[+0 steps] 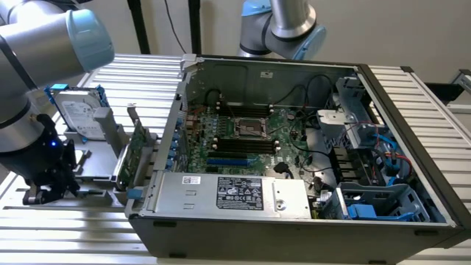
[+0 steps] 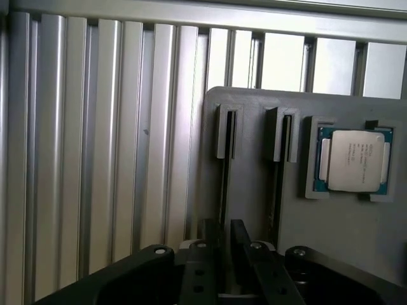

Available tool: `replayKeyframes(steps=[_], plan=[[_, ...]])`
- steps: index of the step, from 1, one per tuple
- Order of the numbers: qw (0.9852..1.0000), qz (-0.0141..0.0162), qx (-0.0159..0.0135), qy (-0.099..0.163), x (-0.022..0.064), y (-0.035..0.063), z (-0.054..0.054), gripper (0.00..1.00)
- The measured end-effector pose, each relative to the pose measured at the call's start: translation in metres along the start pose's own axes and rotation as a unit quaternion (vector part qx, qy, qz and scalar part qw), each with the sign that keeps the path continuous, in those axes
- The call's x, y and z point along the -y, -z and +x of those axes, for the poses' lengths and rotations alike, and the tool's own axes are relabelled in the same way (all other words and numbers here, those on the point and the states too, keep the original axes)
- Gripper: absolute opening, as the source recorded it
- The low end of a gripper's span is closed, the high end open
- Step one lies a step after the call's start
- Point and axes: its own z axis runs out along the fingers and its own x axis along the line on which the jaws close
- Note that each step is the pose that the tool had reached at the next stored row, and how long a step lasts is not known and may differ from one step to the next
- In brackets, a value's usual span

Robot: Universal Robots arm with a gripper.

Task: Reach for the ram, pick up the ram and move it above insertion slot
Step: 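Pick up the ram and move it above insertion slot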

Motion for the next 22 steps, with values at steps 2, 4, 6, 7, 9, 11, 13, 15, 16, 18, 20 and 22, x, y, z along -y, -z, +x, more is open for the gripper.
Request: replayKeyframes(steps=[2, 4, 6, 7, 9, 11, 13, 15, 16, 18, 20, 22], plan=[[1.0, 0.0, 0.0, 0.0, 0.0002, -0.0008, 0.0001, 0.16], [1.0, -0.0003, -0.0001, 0.0, 0.0004, -0.0013, 0.0002, 0.12], [1.0, -0.0003, -0.0001, 0.0, 0.0006, -0.0019, 0.0002, 0.12], [1.0, -0.0002, -0.0001, 0.0, 0.0008, -0.0022, 0.0002, 0.12], [1.0, 0.0, 0.0001, 0.0, 0.0011, -0.0027, 0.0002, 0.12], [1.0, 0.0, 0.0, -0.001, 0.0013, -0.0027, 0.0002, 0.12], [1.0, 0.0001, 0.0001, -0.003, 0.0015, -0.0028, 0.0002, 0.12], [1.0, 0.0003, 0.0002, -0.006, 0.0016, -0.0029, 0.0002, 0.12], [1.0, 0.0003, 0.0002, -0.008, 0.0016, -0.0029, 0.0002, 0.12], [1.0, 0.0004, 0.0002, -0.01, 0.0016, -0.0029, 0.0002, 0.12], [0.9999, 0.0005, 0.0003, -0.011, 0.0016, -0.0027, 0.0002, 0.12], [0.9999, 0.0009, 0.0005, -0.012, 0.0016, -0.002, 0.0002, 0.12]])
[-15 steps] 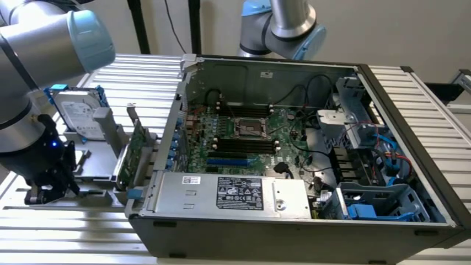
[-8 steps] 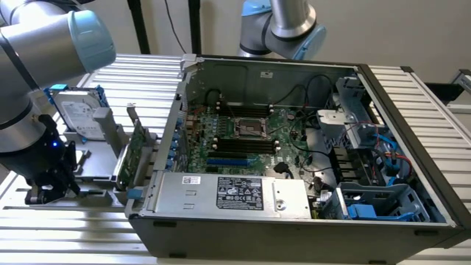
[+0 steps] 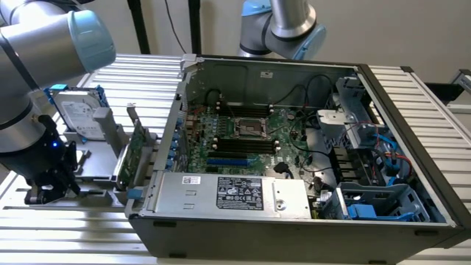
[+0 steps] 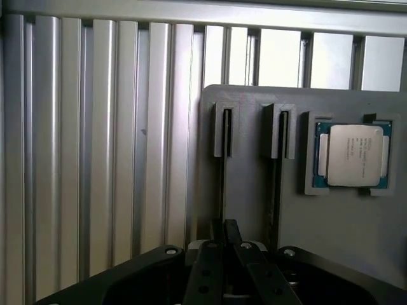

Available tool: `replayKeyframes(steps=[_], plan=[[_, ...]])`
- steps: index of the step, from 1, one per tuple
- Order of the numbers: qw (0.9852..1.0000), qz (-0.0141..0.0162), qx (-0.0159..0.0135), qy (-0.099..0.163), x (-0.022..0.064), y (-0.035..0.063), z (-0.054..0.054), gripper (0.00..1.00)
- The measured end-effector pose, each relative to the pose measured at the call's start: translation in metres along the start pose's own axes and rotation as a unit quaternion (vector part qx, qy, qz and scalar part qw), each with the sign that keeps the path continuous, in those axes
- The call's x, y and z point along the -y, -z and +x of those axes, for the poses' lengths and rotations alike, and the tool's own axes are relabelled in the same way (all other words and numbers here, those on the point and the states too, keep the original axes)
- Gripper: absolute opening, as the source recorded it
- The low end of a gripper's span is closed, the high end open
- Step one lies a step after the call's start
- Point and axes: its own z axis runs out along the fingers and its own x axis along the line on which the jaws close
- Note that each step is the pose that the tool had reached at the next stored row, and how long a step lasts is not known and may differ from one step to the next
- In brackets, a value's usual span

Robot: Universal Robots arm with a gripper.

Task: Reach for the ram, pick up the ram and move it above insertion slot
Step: 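Pick up the ram and move it above insertion slot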

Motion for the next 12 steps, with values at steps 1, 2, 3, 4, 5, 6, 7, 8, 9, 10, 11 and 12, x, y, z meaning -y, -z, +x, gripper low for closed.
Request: replayKeyframes(steps=[1, 2, 3, 4, 5, 6, 7, 8, 9, 10, 11, 12], plan=[[1.0, 0.0004, 0.0003, 0.0, 0.0001, 0.0006, 0.0, 0.12], [1.0, 0.0007, 0.0006, 0.0, 0.0002, 0.0016, 0.0, 0.12], [1.0, 0.0001, 0.0002, 0.0, 0.0, 0.0041, 0.0, 0.12], [1.0, -0.0004, -0.0001, 0.0, -0.0001, 0.0068, 0.0, 0.12], [1.0, -0.0001, 0.0001, 0.0, -0.0001, 0.009, 0.0, 0.12], [1.0, -0.0003, 0.0, 0.0, -0.0002, 0.0119, 0.0, 0.12], [1.0, -0.0003, -0.0001, -0.001, -0.0003, 0.0148, -0.001, 0.12], [1.0, -0.0003, -0.0001, -0.001, -0.0004, 0.0177, -0.001, 0.12], [1.0, -0.0003, -0.0001, -0.001, -0.0004, 0.0207, -0.001, 0.12], [1.0, -0.0003, -0.0001, -0.001, -0.0005, 0.0237, -0.001, 0.12], [1.0, -0.0003, -0.0001, -0.001, -0.0005, 0.0274, -0.001, 0.12], [1.0, -0.0004, -0.0001, -0.001, -0.0006, 0.0314, -0.001, 0.12]])
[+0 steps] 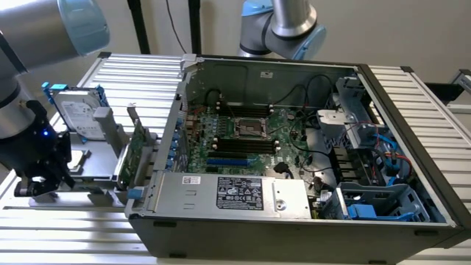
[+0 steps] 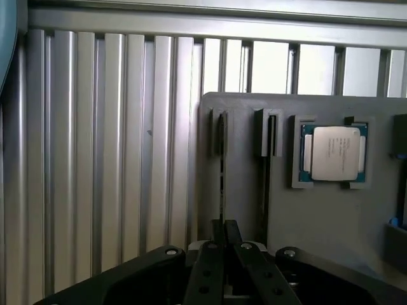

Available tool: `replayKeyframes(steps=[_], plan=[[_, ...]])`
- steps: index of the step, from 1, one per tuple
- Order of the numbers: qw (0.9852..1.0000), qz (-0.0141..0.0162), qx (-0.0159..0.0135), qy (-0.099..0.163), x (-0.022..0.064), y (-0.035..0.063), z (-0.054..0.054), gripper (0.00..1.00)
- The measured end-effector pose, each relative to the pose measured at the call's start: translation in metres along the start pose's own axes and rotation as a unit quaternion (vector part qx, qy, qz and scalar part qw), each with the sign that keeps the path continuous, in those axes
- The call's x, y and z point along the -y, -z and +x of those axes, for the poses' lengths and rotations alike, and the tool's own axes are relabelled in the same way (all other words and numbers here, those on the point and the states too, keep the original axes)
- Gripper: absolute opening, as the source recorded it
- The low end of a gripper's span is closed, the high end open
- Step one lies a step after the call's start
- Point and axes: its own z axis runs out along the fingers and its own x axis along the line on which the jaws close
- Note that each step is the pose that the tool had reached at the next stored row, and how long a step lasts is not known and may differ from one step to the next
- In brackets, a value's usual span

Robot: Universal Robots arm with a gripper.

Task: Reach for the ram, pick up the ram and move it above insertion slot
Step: 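Pick up the ram and move it above insertion slot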

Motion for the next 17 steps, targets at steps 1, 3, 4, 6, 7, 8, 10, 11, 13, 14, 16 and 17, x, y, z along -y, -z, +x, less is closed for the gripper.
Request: replayKeyframes(steps=[1, 3, 4, 6, 7, 8, 10, 11, 13, 14, 16, 17], plan=[[1.0, 0.0, 0.0, 0.0, 0.0, 0.0046, 0.0, 0.12], [1.0, 0.0, 0.0, 0.0, -0.0002, 0.0136, 0.0, 0.12], [1.0, 0.0, 0.0, 0.0, -0.0003, 0.0181, -0.001, 0.12], [1.0, 0.0001, 0.0001, 0.0, -0.0004, 0.027, -0.001, 0.12], [1.0, 0.0, 0.0, 0.0, -0.0005, 0.0319, -0.001, 0.12], [1.0, 0.0001, 0.0001, 0.0, -0.0004, 0.0365, -0.001, 0.12], [1.0, 0.0001, 0.0, 0.0, -0.0002, 0.0453, -0.002, 0.12], [1.0, 0.0001, 0.0001, 0.0, 0.0003, 0.0499, -0.002, 0.12], [1.0, 0.0, 0.0, 0.0, 0.0019, 0.059, -0.002, 0.12], [1.0, 0.0, 0.0, 0.0, 0.0033, 0.0635, -0.002, 0.12], [1.0, 0.0, 0.0, 0.001, 0.0071, 0.0727, -0.003, 0.12], [1.0, 0.0001, 0.0001, 0.001, 0.0088, 0.0772, -0.003, 0.12]])
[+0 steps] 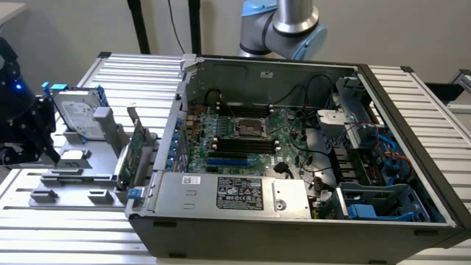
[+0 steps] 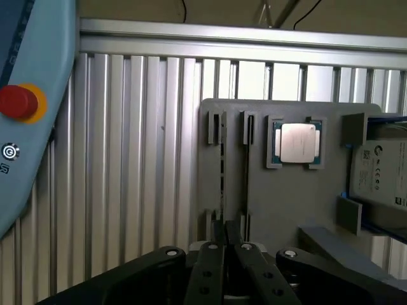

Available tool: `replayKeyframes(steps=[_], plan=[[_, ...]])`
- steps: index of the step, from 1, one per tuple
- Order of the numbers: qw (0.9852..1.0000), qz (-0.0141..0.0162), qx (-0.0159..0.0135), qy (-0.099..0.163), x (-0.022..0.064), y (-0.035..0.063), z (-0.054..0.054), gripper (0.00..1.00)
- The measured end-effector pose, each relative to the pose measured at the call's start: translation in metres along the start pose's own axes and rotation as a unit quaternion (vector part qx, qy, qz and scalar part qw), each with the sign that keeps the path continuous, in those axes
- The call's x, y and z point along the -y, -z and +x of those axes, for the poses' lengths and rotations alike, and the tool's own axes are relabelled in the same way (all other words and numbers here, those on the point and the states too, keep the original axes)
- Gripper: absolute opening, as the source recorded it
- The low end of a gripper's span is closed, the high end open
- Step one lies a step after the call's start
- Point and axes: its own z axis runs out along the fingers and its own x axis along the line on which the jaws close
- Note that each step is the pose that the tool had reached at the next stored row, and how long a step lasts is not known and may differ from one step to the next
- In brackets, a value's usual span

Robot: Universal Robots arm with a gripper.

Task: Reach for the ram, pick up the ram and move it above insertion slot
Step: 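Pick up the ram and move it above insertion slot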

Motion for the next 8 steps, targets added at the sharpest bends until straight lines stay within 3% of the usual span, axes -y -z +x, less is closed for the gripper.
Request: replayKeyframes(steps=[5, 8], plan=[[1.0, -0.0004, 0.0009, 0.003, 0.0087, 0.0225, -0.001, 0.12], [1.0, -0.0004, 0.0052, 0.005, 0.0163, 0.0315, -0.001, 0.12]])
